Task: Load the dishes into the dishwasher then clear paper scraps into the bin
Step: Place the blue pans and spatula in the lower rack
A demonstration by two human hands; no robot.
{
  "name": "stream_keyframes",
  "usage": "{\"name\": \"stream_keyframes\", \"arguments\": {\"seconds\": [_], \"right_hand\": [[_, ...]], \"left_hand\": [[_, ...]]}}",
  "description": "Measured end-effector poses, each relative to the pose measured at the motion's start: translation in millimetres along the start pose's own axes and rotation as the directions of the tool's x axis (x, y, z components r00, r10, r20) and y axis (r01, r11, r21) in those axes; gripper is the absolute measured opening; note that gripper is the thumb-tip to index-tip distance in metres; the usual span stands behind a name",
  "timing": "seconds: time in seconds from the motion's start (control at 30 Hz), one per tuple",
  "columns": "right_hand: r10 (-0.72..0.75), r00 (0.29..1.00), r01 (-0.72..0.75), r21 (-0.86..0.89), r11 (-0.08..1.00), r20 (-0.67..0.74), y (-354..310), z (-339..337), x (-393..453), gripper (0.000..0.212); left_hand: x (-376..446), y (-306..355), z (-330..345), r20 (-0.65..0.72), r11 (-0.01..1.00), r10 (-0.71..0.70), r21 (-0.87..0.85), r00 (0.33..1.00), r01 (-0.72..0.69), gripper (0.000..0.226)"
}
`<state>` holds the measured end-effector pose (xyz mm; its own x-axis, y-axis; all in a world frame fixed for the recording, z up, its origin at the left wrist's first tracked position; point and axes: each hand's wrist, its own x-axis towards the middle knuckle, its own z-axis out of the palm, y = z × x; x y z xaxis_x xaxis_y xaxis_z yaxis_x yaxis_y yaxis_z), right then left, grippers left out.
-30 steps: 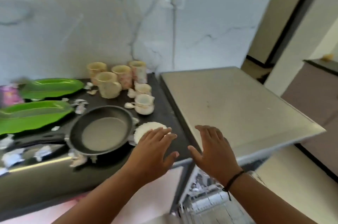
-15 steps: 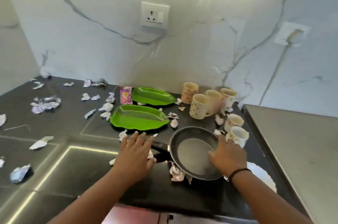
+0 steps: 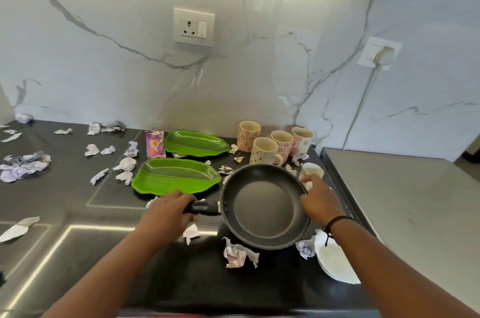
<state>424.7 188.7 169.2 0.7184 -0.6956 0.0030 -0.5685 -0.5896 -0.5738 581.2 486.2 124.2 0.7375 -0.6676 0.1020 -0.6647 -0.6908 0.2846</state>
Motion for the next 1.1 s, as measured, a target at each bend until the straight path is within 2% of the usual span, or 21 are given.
{"name": "stream_keyframes", "arguments": {"seconds": [0.07,0.13,0.17,0.27,0.37,0.43,0.53,0.63,0.7,0.8,0.87,0.93,1.03,1.1], "right_hand": [[-0.013,0.993,0.032,0.166,0.986,-0.118,-3,-28,-3,0.037],[0.043,0.975,0.046,0.391,0.919,-0.216,-2,-65,-11,0.035],[0.08,0.972,0.052,0.537,0.842,-0.22,-2,-84,-17,0.031],[0.173,0.971,0.064,0.879,0.473,-0.164,9,-138,-47,0.004],[0.261,0.963,0.038,0.99,0.132,-0.072,39,-165,-79,0.024],[0.255,0.966,-0.037,0.999,0.017,0.031,68,-164,-101,0.037],[0.206,0.963,-0.184,0.982,0.043,0.172,106,-152,-139,0.056],[0.177,0.961,-0.233,0.967,0.1,0.213,145,-159,-177,0.054],[0.23,0.958,-0.207,0.969,0.135,0.173,169,-171,-198,0.056],[0.426,0.904,-0.072,0.99,0.122,0.014,221,-192,-227,0.043],[0.515,0.854,-0.002,0.989,0.145,-0.074,260,-206,-248,0.029],[0.558,0.82,0.006,0.977,0.213,-0.127,305,-222,-275,0.009],[0.64,0.753,-0.15,0.907,0.393,-0.152,367,-252,-319,0.009],[0.666,0.707,-0.331,0.721,0.61,-0.239,417,-267,-347,0.007]], "left_hand": [[2,10,-19,-0.102,0.997,0.063,-0.042,0.993,-0.068,0.042],[8,33,-39,-0.176,0.988,0.127,-0.059,0.976,-0.139,0.042],[10,47,-47,-0.21,0.985,0.143,-0.064,0.967,-0.16,0.042],[18,103,-52,-0.248,0.958,0.206,-0.146,0.947,-0.246,0.037],[24,168,-34,-0.15,0.875,0.228,-0.403,0.962,-0.27,0.023],[23,217,-15,-0.064,0.812,0.282,-0.515,0.957,-0.274,0.014],[8,289,16,0.013,0.705,0.391,-0.647,0.92,-0.29,0.016],[-20,365,40,0.072,0.627,0.525,-0.707,0.848,-0.328,0.018],[-47,410,55,0.122,0.59,0.584,-0.743,0.802,-0.316,0.015],[-92,474,83,0.201,0.56,0.623,-0.789,0.756,-0.252,0.008],[-120,513,100,0.298,0.512,0.661,-0.85,0.688,-0.124,0.016],[-141,554,112,0.4,0.442,0.694,-0.893,0.599,0.085,0.012],[-137,612,118,0.537,0.364,0.636,-0.842,0.554,0.399,0.008],[-120,647,126,0.617,0.259,0.596,-0.754,0.514,0.604,0.028]]}}
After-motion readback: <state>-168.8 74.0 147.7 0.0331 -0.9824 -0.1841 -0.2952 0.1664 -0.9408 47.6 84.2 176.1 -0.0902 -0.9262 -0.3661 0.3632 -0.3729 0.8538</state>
